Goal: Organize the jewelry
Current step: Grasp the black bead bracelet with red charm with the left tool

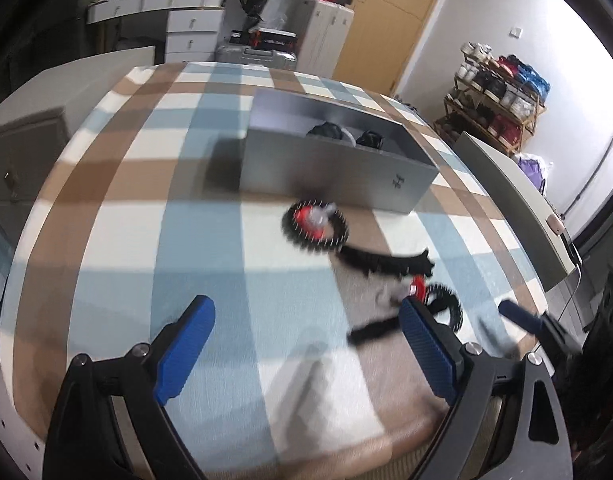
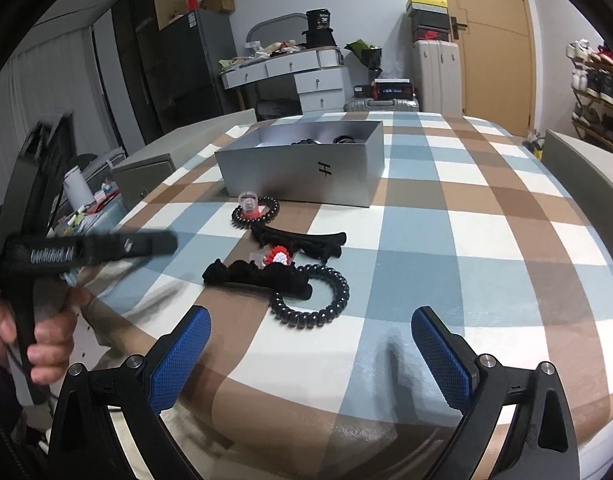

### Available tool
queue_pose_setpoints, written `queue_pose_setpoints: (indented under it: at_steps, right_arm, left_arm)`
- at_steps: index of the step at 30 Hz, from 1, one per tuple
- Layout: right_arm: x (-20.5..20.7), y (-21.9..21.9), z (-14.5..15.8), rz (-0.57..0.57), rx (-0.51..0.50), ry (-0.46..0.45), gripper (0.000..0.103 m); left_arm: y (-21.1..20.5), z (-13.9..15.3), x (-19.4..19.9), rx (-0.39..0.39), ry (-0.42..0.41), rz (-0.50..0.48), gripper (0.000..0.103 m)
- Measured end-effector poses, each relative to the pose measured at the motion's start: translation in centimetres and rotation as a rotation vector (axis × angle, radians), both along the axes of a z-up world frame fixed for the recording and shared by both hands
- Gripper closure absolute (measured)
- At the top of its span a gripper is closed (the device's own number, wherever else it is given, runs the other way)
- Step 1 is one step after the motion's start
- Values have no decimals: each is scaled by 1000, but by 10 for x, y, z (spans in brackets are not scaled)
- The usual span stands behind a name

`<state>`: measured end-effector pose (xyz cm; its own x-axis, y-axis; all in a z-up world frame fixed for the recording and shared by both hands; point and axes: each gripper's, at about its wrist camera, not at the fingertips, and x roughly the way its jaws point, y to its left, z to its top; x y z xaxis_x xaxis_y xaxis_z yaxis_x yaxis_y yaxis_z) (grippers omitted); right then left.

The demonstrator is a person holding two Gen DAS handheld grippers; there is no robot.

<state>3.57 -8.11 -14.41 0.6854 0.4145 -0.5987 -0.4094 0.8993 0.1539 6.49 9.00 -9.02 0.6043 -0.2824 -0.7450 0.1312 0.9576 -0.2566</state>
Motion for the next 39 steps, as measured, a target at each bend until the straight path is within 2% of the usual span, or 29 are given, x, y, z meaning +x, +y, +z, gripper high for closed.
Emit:
queue_pose_setpoints:
  at_steps: [6, 8, 10, 12, 14, 18, 20, 28, 37, 39]
  right_arm:
    - [-2, -4, -4, -18, 15, 22, 2]
    - [-3, -7, -5, -29, 19, 24, 2]
    - [-3, -11, -6, -48, 20, 24, 2]
    - [-2, -17, -6, -62, 37, 29, 2]
    - [0, -22, -7, -77, 56, 37, 2]
    - [1, -24, -8, -80, 71, 41, 2]
    - [0, -23, -8, -73, 69, 40, 2]
    - [-5, -18, -6, -60, 57, 24, 2]
    - [-5, -15, -7, -55, 54, 33, 2]
    - [-6, -14, -7, -51, 51, 31, 2]
  left_arm:
    - [-5, -2, 39, -2, 1, -40, 13]
    - [-10, -5, 45, 19, 3, -64, 13]
    - [-13, -10, 48, 39, 2, -90, 21]
    - [-12, -15, 52, 18, 37, -108, 46]
    - [-11, -19, 56, -9, 70, -124, 56]
    - [-12, -20, 51, 29, 54, -133, 71]
    - [-11, -18, 49, 24, 53, -140, 76]
    - [-18, -10, 57, 78, 23, -138, 76]
    - [-36, -12, 69, 151, 20, -229, 76]
    - [-36, -13, 70, 145, 31, -240, 89]
